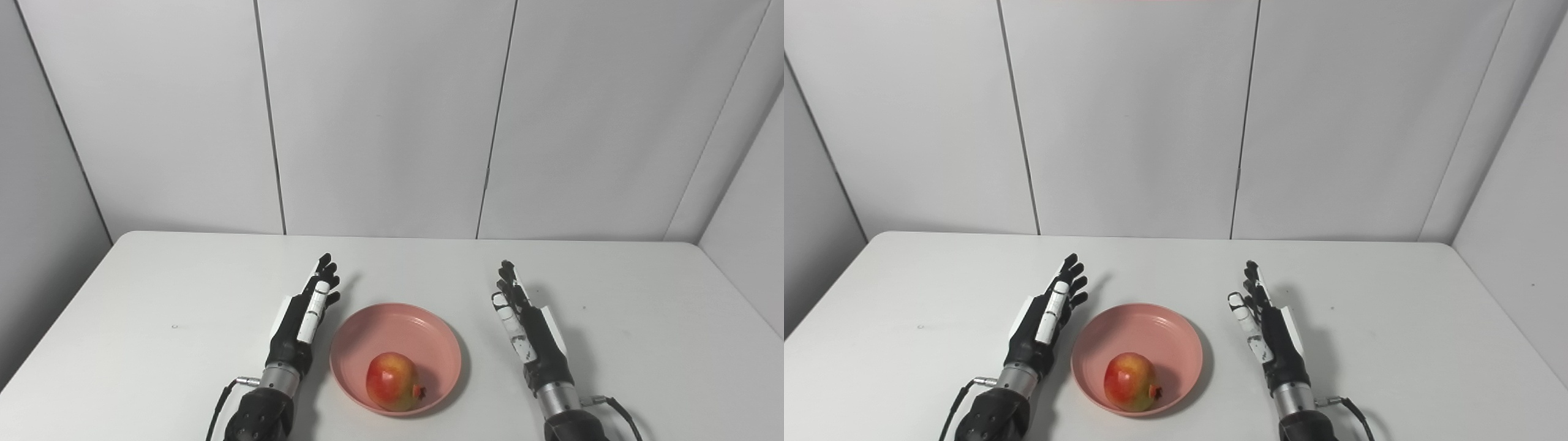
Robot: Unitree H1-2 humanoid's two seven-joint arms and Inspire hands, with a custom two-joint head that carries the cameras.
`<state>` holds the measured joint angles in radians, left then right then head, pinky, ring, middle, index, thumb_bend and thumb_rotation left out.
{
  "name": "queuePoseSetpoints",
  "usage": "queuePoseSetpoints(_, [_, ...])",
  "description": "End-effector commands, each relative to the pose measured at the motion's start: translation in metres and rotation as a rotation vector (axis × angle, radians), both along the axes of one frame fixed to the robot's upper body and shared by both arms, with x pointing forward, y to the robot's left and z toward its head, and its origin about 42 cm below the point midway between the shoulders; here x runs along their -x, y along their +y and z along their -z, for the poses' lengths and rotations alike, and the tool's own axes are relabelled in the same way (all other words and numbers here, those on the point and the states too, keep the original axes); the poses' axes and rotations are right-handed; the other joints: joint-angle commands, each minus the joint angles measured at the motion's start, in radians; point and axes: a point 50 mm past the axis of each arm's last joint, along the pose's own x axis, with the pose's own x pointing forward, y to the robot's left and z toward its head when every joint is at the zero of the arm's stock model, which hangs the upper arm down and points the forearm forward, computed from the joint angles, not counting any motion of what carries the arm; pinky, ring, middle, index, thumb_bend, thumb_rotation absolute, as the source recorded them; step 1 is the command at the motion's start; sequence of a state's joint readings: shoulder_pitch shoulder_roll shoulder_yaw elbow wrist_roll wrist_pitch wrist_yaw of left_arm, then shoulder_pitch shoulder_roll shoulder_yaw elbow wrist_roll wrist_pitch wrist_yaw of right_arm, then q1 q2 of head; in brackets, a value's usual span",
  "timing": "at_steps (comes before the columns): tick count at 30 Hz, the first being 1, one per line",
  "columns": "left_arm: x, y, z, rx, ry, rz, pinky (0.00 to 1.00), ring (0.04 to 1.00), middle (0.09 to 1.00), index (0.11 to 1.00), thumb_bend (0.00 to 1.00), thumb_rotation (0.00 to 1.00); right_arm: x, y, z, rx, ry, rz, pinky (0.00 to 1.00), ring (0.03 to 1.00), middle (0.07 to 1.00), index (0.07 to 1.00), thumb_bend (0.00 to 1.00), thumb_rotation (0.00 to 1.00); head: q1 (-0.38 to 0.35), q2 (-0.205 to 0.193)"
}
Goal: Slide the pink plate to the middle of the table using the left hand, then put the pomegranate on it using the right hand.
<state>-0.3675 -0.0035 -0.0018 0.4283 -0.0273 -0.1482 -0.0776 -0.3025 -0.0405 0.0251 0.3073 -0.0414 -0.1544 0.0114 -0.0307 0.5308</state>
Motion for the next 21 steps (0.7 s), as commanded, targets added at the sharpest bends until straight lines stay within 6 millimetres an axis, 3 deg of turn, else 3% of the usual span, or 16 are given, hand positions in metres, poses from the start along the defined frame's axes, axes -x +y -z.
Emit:
queuePoseSetpoints(1, [0.0067,0.0096,0.0097,0.011,0.029,-0.012,0.93,0.96,0.984,0.989,0.52,1.0,-0.0059,0.005,-0.011,-0.044,-0.011,0.002,0.99,1.0,1.0,1.0,0.58,0.97,-0.001,0.0])
queuePoseSetpoints(21, [0.008,0.0125,0.0109,-0.022,0.041,-0.007,0.93,0.962,0.986,0.992,0.52,1.0,-0.0081,0.0074,-0.0089,-0.197,0.051,0.0,1.0,1.0,1.0,1.0,0.54,0.94,-0.011,-0.001])
